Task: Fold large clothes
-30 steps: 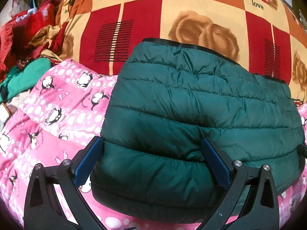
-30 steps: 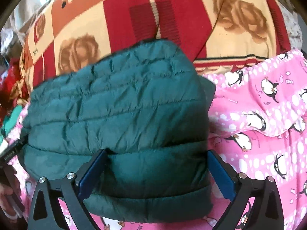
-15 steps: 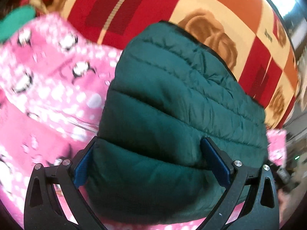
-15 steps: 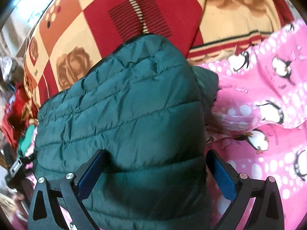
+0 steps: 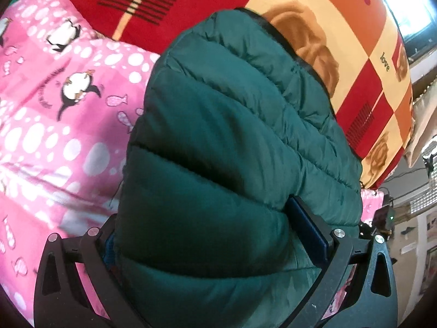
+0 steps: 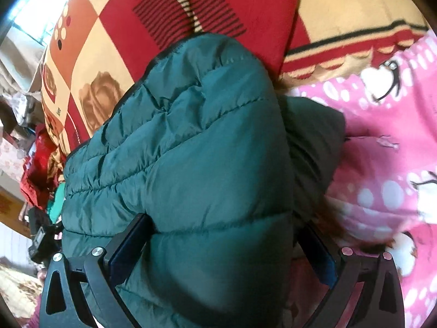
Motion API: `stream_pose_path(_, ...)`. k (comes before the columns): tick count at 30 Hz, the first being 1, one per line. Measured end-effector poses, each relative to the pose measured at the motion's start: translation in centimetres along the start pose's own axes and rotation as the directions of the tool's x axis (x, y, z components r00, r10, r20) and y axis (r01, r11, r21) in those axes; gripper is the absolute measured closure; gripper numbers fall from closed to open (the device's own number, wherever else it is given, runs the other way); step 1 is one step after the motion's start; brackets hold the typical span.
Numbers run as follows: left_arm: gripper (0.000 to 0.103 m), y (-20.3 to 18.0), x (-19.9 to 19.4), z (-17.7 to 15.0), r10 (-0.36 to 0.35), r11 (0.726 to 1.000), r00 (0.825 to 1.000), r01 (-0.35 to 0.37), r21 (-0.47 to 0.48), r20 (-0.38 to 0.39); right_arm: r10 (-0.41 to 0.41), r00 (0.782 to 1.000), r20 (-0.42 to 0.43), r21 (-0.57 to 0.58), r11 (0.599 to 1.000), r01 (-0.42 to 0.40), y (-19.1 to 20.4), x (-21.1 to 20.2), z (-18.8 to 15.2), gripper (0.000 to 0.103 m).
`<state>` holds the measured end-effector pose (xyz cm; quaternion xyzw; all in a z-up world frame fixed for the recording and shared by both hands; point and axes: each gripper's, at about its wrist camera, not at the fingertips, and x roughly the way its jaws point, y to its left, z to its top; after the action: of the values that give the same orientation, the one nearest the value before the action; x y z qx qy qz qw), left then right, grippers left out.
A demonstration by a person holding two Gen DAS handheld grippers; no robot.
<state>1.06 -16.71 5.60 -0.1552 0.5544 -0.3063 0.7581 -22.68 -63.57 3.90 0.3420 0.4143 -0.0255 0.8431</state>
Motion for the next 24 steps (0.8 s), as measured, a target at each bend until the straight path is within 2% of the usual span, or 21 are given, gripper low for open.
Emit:
stream_pose_path(3, 0.000, -0.1, 0.5, 0.3, 0.000, 1.000, 1.000, 0.000, -0.004, -0.008, 0.043, 0.999, -0.017, 0.022, 0.999, -0.042, -0.6, 0.4, 0.1, 0.000)
stream_pose_path(8, 0.001, -0.5, 0.6, 0.2, 0.013, 1.000, 1.000, -0.013, 0.017, -0.009, 0.051, 0.999, -0.003, -0.015, 0.999, -0.051, 0.2, 0.1, -0.2, 0.002)
stream_pose_path(9, 0.007, -0.9, 0.7, 0.2, 0.015, 0.999, 1.000, -0.015, 0.029, -0.006, 0.057, 0.998, 0.002, -0.026, 0.998, -0.057, 0.8, 0.0, -0.4, 0.005)
stream_pose_path(10, 0.012, -1.3, 0.3, -0.1, 0.006, 0.999, 1.000, -0.006, 0.052, 0.007, 0.051, 0.999, 0.015, -0.043, 0.998, -0.050, 1.5, -0.4, -0.6, 0.012)
stream_pose_path(11, 0.022, -1.8, 0.1, -0.3, 0.009, 0.997, 1.000, -0.010, 0.071, 0.019, 0.045, 0.999, 0.022, -0.054, 0.998, -0.044, 2.0, -0.4, -0.7, 0.020)
stream_pose_path(15, 0.047, -4.0, -1.4, -1.1, 0.038, 0.989, 0.997, -0.046, 0.140, 0.062, 0.041, 0.999, 0.025, -0.077, 0.996, -0.039, 3.4, -1.8, -1.0, 0.041)
stream_pose_path(17, 0.054, -4.6, -2.1, -1.3, 0.036, 0.988, 0.997, -0.047, 0.151, 0.072, 0.052, 0.998, 0.038, -0.085, 0.995, -0.048, 4.0, -2.8, -1.2, 0.050)
stream_pose_path(19, 0.058, -5.2, -3.2, -1.5, 0.030, 0.984, 0.996, -0.045, 0.170, 0.085, 0.055, 0.997, 0.044, -0.094, 0.994, -0.051, 4.5, -3.7, -1.6, 0.053)
stream_pose_path(24, 0.062, -6.0, -5.5, -2.9, 0.009, 0.982, 0.996, -0.026, 0.187, 0.089, 0.066, 0.996, 0.057, -0.117, 0.991, -0.059, 6.0, -6.3, -3.1, 0.055)
